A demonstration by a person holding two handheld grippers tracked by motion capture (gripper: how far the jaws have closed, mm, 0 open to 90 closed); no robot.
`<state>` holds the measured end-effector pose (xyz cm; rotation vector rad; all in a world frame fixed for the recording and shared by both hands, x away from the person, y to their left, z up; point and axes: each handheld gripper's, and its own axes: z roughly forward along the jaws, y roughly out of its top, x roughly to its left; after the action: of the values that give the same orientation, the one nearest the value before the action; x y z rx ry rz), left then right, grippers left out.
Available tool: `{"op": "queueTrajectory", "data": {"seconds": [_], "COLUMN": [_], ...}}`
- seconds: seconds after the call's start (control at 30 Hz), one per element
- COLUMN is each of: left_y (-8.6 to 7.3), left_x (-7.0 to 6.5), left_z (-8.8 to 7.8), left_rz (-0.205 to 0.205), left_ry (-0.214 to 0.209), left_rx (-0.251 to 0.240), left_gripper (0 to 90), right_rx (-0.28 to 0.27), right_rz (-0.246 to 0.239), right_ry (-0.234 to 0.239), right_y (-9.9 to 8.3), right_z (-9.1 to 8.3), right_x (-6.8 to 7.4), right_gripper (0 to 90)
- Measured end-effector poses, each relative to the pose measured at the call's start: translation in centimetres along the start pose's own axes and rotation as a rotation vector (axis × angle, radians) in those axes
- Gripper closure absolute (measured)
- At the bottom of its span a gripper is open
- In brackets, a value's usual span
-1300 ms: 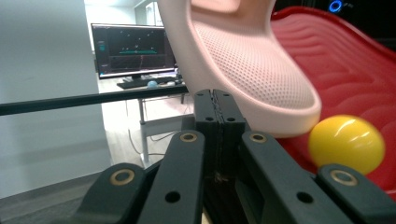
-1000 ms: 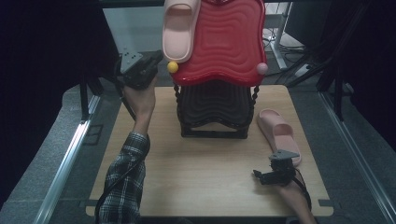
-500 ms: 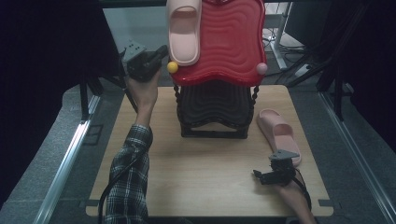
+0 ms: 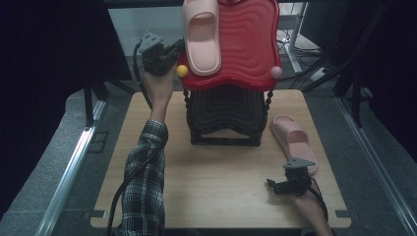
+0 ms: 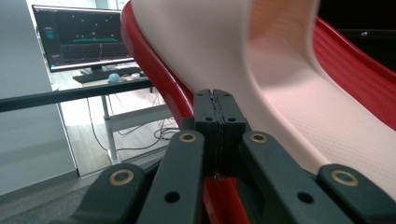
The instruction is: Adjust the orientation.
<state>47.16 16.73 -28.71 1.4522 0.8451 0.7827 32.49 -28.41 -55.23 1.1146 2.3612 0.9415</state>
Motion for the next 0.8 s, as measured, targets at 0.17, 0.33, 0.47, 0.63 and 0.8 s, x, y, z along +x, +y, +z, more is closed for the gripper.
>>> {"op": "queueTrajectory", "data": {"seconds": [0.17, 0.33, 0.47, 0.63, 0.8], "left_y": [0.7, 0.8, 0.6, 0.1, -0.7], "left_x": [0.2, 0.3, 0.5, 0.9, 1.3], "left_z": [0.4, 0.9, 0.5, -0.4, -1.2], "left_rz": [0.018, 0.011, -0.011, -0.02, -0.026], "left_ry": [-0.008, -0.019, -0.016, 0.009, 0.031], "left_rx": [0.017, 0.031, 0.019, 0.01, 0.01], "left_gripper": [88.5, 88.7, 86.7, 81.7, 73.7], "right_rx": [0.0, 0.0, 0.0, 0.0, 0.0], "right_rz": [0.0, 0.001, 0.0, 0.0, 0.001], "right_ry": [0.0, 0.0, 0.0, 0.0, 0.0], "right_y": [0.0, 0.0, 0.0, 0.0, 0.0], "right_z": [0.0, 0.0, 0.0, 0.0, 0.0], "right_x": [0.0, 0.0, 0.0, 0.0, 0.0], "right_gripper": [1.6, 1.6, 1.6, 1.6, 1.5]}}
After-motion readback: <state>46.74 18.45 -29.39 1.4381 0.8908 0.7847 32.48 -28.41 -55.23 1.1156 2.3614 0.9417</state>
